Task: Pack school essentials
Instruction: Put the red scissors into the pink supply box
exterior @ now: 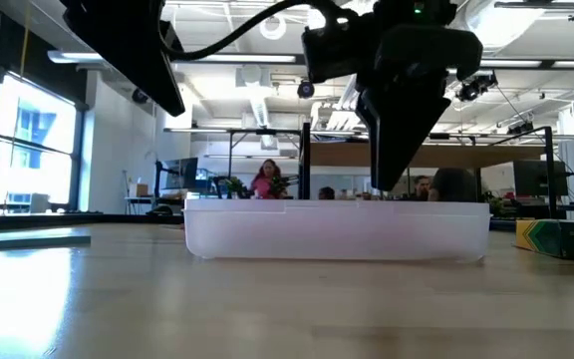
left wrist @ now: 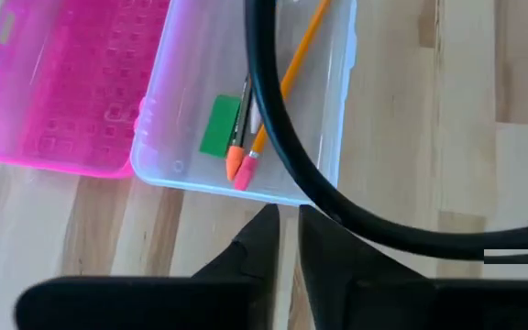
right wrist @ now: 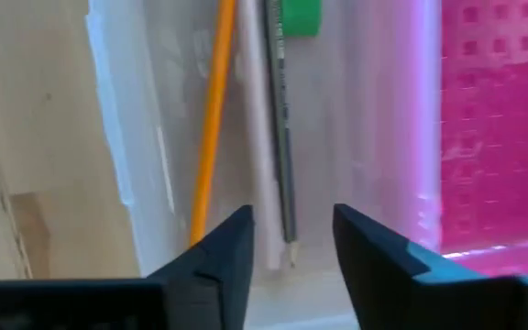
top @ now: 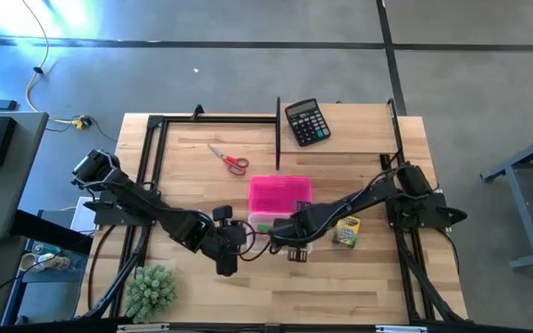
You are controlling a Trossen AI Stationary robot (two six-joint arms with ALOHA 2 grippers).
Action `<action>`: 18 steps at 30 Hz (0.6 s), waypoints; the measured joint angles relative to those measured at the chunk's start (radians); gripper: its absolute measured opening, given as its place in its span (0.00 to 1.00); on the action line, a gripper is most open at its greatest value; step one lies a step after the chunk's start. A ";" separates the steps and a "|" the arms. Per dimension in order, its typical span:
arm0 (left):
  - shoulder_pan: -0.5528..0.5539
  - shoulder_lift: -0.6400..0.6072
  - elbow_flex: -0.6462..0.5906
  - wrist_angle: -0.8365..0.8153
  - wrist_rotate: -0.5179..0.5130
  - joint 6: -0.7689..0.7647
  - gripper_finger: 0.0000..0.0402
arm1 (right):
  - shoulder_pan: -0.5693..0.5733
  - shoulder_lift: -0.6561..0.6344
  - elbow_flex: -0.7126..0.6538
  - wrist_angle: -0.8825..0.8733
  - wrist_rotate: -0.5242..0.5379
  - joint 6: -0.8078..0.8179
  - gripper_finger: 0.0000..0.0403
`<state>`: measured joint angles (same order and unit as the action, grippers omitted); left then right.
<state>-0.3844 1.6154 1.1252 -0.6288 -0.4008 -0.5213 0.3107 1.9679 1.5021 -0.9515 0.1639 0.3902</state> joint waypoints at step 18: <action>0.068 0.000 0.000 -0.142 -0.009 -0.082 0.42 | -0.003 -0.227 0.000 -0.213 0.325 -0.059 0.42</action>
<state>-0.3160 1.6157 1.1252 -0.7711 -0.4099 -0.6035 0.3073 1.7408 1.5021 -1.1641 0.4889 0.3313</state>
